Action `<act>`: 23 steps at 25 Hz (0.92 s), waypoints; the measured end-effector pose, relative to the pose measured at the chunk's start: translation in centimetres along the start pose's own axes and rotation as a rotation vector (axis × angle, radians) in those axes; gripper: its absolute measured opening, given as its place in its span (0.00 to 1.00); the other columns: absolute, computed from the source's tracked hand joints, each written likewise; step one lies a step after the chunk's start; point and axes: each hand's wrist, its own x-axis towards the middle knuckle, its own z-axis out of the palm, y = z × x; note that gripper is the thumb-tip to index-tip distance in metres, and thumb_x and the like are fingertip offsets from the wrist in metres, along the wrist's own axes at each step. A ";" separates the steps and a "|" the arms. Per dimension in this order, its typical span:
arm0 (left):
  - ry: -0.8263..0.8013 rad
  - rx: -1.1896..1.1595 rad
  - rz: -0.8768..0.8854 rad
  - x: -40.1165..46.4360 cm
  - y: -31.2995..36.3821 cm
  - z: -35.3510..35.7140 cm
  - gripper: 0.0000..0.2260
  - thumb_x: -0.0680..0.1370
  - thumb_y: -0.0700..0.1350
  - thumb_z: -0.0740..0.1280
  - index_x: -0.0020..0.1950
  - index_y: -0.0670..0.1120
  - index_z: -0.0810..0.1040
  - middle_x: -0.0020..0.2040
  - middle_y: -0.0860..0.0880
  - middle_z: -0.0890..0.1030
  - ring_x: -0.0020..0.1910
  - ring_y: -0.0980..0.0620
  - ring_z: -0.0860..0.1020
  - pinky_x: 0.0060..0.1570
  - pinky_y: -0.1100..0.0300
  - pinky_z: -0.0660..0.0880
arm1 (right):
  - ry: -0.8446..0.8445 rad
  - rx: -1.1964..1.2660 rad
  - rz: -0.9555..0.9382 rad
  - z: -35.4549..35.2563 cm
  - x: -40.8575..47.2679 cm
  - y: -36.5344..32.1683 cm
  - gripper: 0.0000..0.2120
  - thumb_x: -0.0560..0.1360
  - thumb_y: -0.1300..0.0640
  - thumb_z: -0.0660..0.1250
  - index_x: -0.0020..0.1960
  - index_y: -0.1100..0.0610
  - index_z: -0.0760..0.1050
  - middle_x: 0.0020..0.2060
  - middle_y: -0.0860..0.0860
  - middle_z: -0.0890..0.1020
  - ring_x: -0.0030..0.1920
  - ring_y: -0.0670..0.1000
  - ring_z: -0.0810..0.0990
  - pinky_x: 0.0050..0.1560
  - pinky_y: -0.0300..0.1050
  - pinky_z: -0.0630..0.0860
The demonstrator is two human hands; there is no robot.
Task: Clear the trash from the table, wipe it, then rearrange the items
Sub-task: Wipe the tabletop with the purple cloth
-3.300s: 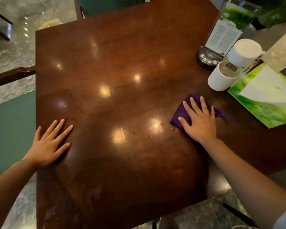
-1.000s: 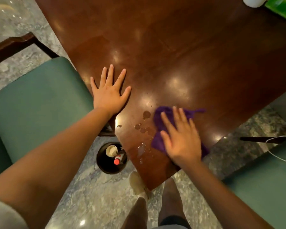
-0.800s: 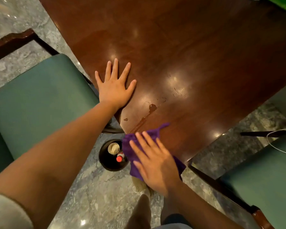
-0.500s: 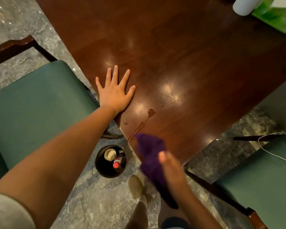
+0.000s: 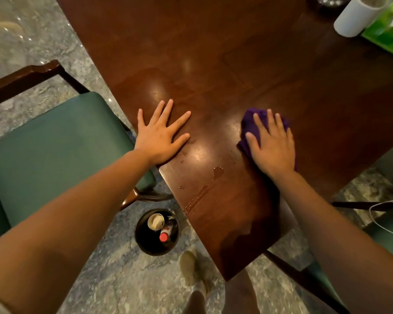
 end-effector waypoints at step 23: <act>0.078 -0.563 0.003 0.6 -4.1 -2.4 0.24 0.81 0.55 0.45 0.76 0.51 0.53 0.77 0.47 0.56 0.76 0.51 0.52 0.74 0.49 0.47 | 0.099 0.298 0.228 1.6 -7.6 -5.8 0.25 0.80 0.48 0.51 0.73 0.58 0.58 0.75 0.57 0.57 0.75 0.55 0.52 0.72 0.58 0.54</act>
